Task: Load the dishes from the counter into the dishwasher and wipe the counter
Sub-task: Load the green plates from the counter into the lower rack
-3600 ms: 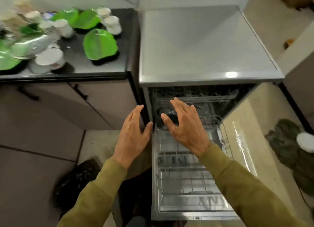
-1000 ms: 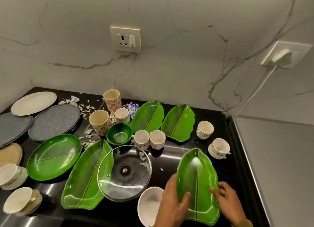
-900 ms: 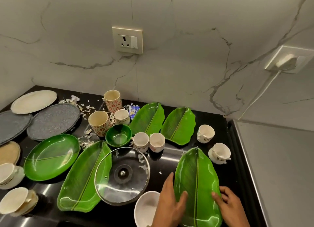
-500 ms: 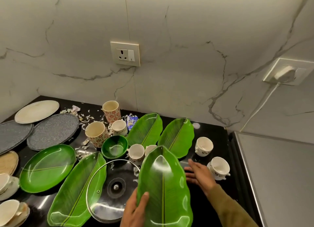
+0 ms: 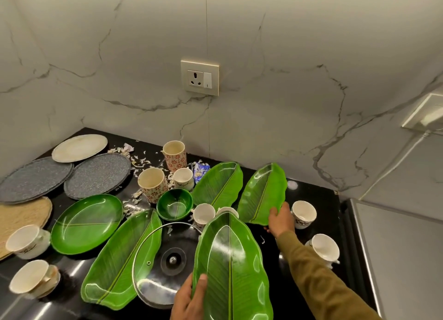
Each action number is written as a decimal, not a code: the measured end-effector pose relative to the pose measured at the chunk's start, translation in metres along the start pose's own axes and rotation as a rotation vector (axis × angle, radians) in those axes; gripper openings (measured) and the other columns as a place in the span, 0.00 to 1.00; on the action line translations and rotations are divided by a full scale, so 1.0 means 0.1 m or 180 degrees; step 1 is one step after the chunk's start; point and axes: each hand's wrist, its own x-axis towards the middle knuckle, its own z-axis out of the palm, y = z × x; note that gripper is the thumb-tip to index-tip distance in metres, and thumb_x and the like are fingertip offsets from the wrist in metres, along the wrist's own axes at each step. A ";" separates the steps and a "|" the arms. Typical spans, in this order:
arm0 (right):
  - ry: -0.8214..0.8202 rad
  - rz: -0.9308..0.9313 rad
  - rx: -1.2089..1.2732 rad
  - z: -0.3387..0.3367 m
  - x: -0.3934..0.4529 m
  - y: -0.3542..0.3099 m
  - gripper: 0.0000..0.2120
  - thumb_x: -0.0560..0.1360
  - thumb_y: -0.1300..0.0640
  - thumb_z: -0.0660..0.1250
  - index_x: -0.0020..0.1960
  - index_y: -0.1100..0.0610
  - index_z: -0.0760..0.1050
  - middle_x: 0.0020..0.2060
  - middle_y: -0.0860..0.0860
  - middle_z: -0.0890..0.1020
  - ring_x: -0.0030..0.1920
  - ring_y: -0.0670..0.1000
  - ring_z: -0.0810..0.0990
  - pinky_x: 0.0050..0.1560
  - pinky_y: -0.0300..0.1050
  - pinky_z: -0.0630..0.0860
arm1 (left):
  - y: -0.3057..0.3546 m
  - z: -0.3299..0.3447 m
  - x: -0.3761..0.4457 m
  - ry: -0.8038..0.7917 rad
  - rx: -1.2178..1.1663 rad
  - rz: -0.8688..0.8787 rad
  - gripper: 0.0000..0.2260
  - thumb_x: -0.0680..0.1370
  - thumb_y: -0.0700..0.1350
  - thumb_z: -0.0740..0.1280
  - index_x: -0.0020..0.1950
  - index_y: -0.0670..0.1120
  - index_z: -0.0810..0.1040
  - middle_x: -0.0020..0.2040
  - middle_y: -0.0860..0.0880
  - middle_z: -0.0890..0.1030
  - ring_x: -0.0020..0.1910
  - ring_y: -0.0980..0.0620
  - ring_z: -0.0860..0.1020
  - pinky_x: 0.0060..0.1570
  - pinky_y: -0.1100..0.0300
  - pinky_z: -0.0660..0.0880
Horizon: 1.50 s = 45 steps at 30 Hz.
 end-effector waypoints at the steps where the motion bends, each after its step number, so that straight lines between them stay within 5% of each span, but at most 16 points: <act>1: 0.0117 -0.0335 -0.0316 -0.09 -0.08 -0.06 0.08 0.81 0.62 0.58 0.56 0.66 0.67 0.47 0.70 0.79 0.42 0.68 0.81 0.38 0.56 0.72 | 0.01 -0.02 0.02 -0.0036 0.0014 -0.0034 0.11 0.76 0.49 0.70 0.54 0.45 0.84 0.42 0.46 0.87 0.41 0.53 0.85 0.41 0.61 0.79; 5: 0.0527 -0.1220 -0.0528 -0.52 -0.42 -0.31 0.11 0.82 0.59 0.59 0.56 0.67 0.69 0.38 0.67 0.79 0.39 0.68 0.78 0.38 0.50 0.61 | 0.01 -0.09 0.08 -0.0157 0.0095 -0.0041 0.09 0.82 0.41 0.63 0.54 0.48 0.83 0.44 0.48 0.87 0.45 0.55 0.85 0.48 0.57 0.79; 8: 0.0398 -0.1341 0.0208 -0.86 -0.72 -0.35 0.10 0.82 0.53 0.59 0.49 0.60 0.69 0.33 0.50 0.76 0.35 0.57 0.75 0.38 0.49 0.66 | 0.04 -0.12 0.12 -0.0171 0.0175 0.0006 0.10 0.82 0.43 0.62 0.55 0.52 0.82 0.48 0.53 0.87 0.51 0.55 0.84 0.57 0.55 0.76; 14: -0.0944 -0.0655 0.1027 -1.18 -1.48 -0.01 0.08 0.78 0.49 0.66 0.56 0.48 0.76 0.49 0.43 0.84 0.50 0.37 0.82 0.53 0.34 0.77 | 0.13 -0.02 0.06 -0.0232 0.0072 0.0042 0.13 0.83 0.46 0.58 0.62 0.48 0.80 0.54 0.52 0.86 0.58 0.55 0.82 0.62 0.57 0.75; 18: -0.1230 -0.0231 0.0929 -1.09 -1.83 0.15 0.03 0.78 0.52 0.67 0.48 0.44 0.74 0.40 0.38 0.82 0.41 0.30 0.80 0.39 0.24 0.72 | 0.19 0.10 -0.01 -0.0327 0.0082 0.0085 0.12 0.84 0.46 0.57 0.56 0.51 0.80 0.49 0.57 0.86 0.53 0.62 0.82 0.54 0.66 0.76; 21: -0.1251 -0.0363 0.0349 -1.02 -1.90 0.22 0.31 0.62 0.23 0.64 0.53 0.45 0.74 0.39 0.43 0.85 0.41 0.40 0.83 0.40 0.31 0.75 | 0.17 0.14 -0.06 -0.0306 0.0220 0.0203 0.14 0.81 0.50 0.57 0.51 0.48 0.82 0.45 0.52 0.87 0.50 0.54 0.84 0.49 0.64 0.78; 23: -0.1458 -0.0158 0.0395 -0.97 -1.93 0.21 0.25 0.68 0.34 0.69 0.62 0.36 0.66 0.46 0.39 0.84 0.45 0.37 0.83 0.42 0.27 0.73 | 0.17 0.14 -0.11 -0.0323 0.0269 0.0180 0.19 0.78 0.55 0.58 0.53 0.45 0.83 0.47 0.48 0.87 0.53 0.47 0.83 0.52 0.59 0.79; 25: -0.1750 0.0020 0.0666 -0.89 -1.97 0.17 0.34 0.69 0.43 0.74 0.68 0.36 0.60 0.54 0.37 0.80 0.49 0.33 0.81 0.49 0.27 0.73 | 0.19 0.15 -0.18 -0.0233 0.0157 0.0076 0.20 0.78 0.57 0.58 0.59 0.47 0.82 0.53 0.51 0.85 0.59 0.50 0.81 0.62 0.57 0.75; 27: -0.1813 0.0157 0.0827 -0.82 -1.98 0.19 0.47 0.53 0.29 0.77 0.68 0.40 0.64 0.54 0.42 0.83 0.49 0.36 0.82 0.55 0.35 0.74 | 0.24 0.16 -0.23 -0.0072 0.0241 -0.0210 0.17 0.81 0.57 0.58 0.62 0.52 0.80 0.57 0.53 0.79 0.61 0.55 0.77 0.69 0.57 0.68; 29: -0.1748 0.0277 0.1051 -0.78 -1.97 0.26 0.54 0.41 0.23 0.74 0.62 0.47 0.73 0.48 0.48 0.86 0.49 0.44 0.84 0.57 0.44 0.77 | 0.29 0.15 -0.25 -0.0179 0.0318 -0.0167 0.12 0.83 0.54 0.58 0.59 0.56 0.79 0.51 0.62 0.81 0.53 0.66 0.77 0.61 0.67 0.70; 31: -0.1763 0.0476 0.1395 -0.80 -1.93 0.20 0.49 0.46 0.29 0.79 0.58 0.56 0.78 0.46 0.53 0.87 0.48 0.50 0.85 0.54 0.46 0.79 | 0.28 0.14 -0.20 -0.0359 0.0391 -0.0004 0.13 0.84 0.50 0.57 0.54 0.56 0.81 0.45 0.64 0.85 0.51 0.68 0.80 0.52 0.74 0.72; 34: -0.1985 0.0570 0.1687 -0.85 -1.88 0.16 0.17 0.70 0.52 0.73 0.53 0.64 0.81 0.39 0.56 0.87 0.39 0.48 0.86 0.37 0.37 0.80 | 0.26 0.10 -0.18 -0.0792 0.0446 0.0203 0.17 0.84 0.56 0.55 0.60 0.52 0.82 0.56 0.57 0.85 0.61 0.59 0.80 0.61 0.65 0.73; 38: -0.1922 0.0582 0.1622 -0.81 -1.87 0.17 0.39 0.52 0.34 0.79 0.50 0.62 0.82 0.40 0.61 0.86 0.41 0.57 0.86 0.39 0.47 0.83 | 0.25 0.02 -0.16 -0.1063 0.0480 0.0179 0.18 0.84 0.51 0.54 0.60 0.48 0.83 0.54 0.50 0.86 0.58 0.52 0.83 0.59 0.58 0.77; 40: -0.1878 0.0553 0.1581 -0.80 -1.87 0.20 0.37 0.54 0.36 0.80 0.50 0.63 0.82 0.39 0.60 0.86 0.39 0.56 0.86 0.33 0.42 0.82 | 0.23 -0.10 -0.09 -0.0710 0.0405 0.0207 0.18 0.83 0.51 0.56 0.57 0.47 0.83 0.48 0.46 0.87 0.47 0.48 0.85 0.46 0.56 0.81; 42: -0.1909 0.0501 0.1671 -0.83 -1.93 0.20 0.16 0.72 0.53 0.72 0.51 0.66 0.80 0.36 0.60 0.86 0.34 0.52 0.85 0.29 0.39 0.79 | 0.19 -0.34 0.03 0.0130 0.0338 0.0299 0.13 0.83 0.47 0.60 0.54 0.45 0.83 0.44 0.44 0.87 0.39 0.46 0.84 0.37 0.59 0.80; 45: -0.1958 0.0551 0.1746 -0.86 -1.92 0.27 0.08 0.78 0.61 0.65 0.50 0.65 0.80 0.37 0.60 0.86 0.33 0.53 0.85 0.28 0.39 0.79 | 0.16 -0.90 0.27 0.1329 0.0698 0.0629 0.09 0.82 0.43 0.65 0.47 0.48 0.83 0.43 0.49 0.86 0.42 0.47 0.84 0.42 0.59 0.80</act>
